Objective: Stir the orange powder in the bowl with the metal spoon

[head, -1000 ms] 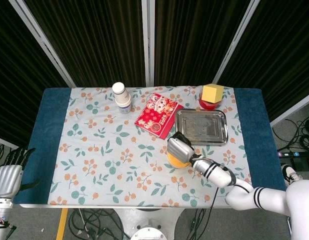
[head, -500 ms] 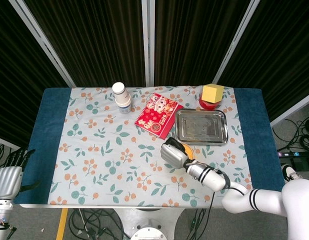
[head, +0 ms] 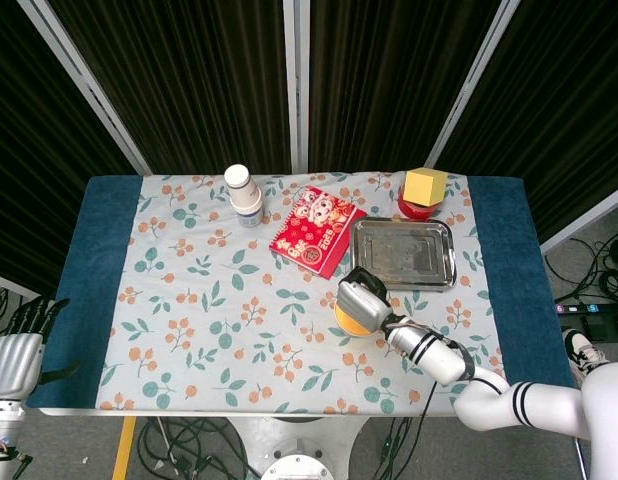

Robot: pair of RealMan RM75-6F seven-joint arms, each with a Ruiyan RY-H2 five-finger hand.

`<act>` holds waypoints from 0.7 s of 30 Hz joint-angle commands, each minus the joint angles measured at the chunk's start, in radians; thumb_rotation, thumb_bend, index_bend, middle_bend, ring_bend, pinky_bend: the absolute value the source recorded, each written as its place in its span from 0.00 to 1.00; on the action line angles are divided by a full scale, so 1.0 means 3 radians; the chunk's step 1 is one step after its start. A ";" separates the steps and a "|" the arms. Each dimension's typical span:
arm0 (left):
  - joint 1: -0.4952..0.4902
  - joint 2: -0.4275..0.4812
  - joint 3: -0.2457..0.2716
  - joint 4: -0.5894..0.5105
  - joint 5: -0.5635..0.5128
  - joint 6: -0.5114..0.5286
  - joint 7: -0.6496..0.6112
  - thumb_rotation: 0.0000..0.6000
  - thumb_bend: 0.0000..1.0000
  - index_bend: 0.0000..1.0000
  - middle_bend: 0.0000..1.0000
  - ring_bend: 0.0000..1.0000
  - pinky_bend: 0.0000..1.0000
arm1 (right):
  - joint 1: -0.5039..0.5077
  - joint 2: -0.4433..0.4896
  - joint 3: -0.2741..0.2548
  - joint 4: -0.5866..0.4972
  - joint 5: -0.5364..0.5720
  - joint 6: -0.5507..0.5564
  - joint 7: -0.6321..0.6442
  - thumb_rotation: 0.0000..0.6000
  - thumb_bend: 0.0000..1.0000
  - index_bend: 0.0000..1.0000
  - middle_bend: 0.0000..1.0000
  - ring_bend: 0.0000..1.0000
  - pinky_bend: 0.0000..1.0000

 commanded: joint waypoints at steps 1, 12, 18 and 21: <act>0.0002 0.0005 -0.0001 -0.0012 0.0007 0.0011 0.0009 1.00 0.09 0.17 0.12 0.07 0.10 | 0.0001 0.0044 0.0012 -0.0076 0.0016 0.0019 -0.0070 1.00 0.45 0.84 0.93 0.87 0.93; 0.0019 0.0026 0.0004 -0.0053 0.0008 0.0027 0.0043 1.00 0.09 0.17 0.12 0.07 0.10 | -0.0014 0.0010 0.0022 -0.0069 0.0095 0.0041 -0.0080 1.00 0.45 0.90 0.93 0.87 0.93; 0.0012 0.0036 0.0000 -0.0066 0.0003 0.0010 0.0059 1.00 0.09 0.17 0.12 0.07 0.10 | -0.0099 -0.0057 0.0136 -0.0006 0.0373 0.0087 0.0252 1.00 0.44 0.89 0.93 0.87 0.93; -0.0003 0.0044 -0.0004 -0.0077 0.0003 -0.0010 0.0077 1.00 0.09 0.17 0.12 0.07 0.10 | -0.0145 -0.0087 0.0202 0.0036 0.0537 0.0079 0.0556 1.00 0.44 0.88 0.93 0.87 0.93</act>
